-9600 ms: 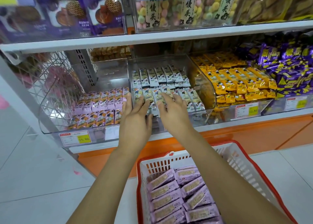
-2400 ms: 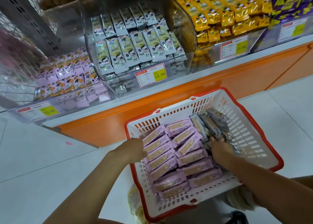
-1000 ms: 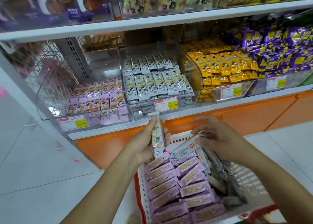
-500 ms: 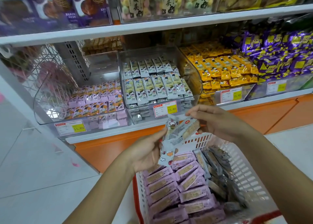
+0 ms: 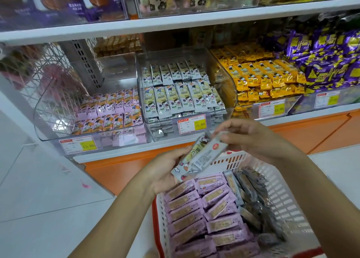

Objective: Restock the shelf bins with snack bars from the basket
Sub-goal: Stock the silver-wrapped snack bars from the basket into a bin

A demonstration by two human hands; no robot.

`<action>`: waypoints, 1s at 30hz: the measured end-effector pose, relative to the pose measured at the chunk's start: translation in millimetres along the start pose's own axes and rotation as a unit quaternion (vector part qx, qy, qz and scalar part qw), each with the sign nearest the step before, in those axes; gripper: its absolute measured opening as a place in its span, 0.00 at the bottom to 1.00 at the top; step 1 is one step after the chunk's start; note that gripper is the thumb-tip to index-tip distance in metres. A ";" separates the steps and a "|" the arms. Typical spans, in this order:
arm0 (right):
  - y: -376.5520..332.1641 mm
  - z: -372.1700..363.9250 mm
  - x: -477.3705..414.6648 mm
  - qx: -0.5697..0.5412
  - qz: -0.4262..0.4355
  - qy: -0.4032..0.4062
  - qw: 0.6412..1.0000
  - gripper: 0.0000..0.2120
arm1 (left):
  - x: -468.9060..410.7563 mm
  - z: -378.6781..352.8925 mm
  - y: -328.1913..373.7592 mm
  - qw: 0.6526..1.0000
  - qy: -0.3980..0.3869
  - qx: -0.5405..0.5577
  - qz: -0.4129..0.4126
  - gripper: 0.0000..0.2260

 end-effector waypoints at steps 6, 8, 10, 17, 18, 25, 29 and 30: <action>-18.9 15.5 18.7 -0.065 0.100 -0.094 0.988 0.11 | 1.9 3.0 2.7 1.000 0.006 -0.022 0.019 0.14; -25.9 17.9 24.7 -0.064 0.140 -0.108 0.982 0.10 | 2.8 -0.8 1.4 0.999 -0.006 -0.037 0.026 0.12; -28.0 21.1 28.0 -0.079 0.163 -0.117 0.977 0.11 | 3.9 -6.2 -0.8 0.998 -0.021 -0.052 0.035 0.10; -23.2 27.8 26.7 -0.123 0.163 -0.114 0.972 0.11 | 5.8 -28.3 -3.3 0.993 -0.089 -0.066 0.043 0.16; -21.7 29.0 25.3 -0.122 0.161 -0.109 0.973 0.11 | 5.4 -28.9 -2.8 0.993 -0.090 -0.067 0.043 0.16; -17.5 41.4 17.8 -0.198 0.141 -0.114 0.963 0.11 | 3.8 -13.9 18.1 0.979 -0.032 -0.199 -0.034 0.16; -18.8 27.7 13.3 -0.198 0.122 -0.157 0.960 0.11 | 2.9 -3.8 34.0 0.965 0.023 -0.246 -0.090 0.09; -20.2 19.2 11.2 -0.197 0.116 -0.177 0.957 0.11 | 1.8 -2.8 34.5 0.966 0.029 -0.241 -0.091 0.07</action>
Point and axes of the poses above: each hand's wrist, its own x-axis away from the middle knuckle, its own z-axis out of the back of the hand, y = z × x, the point moved 9 cm from there along -x, towards the middle knuckle, and after that the axes turned 4 degrees about y, right-handed, at the moved point
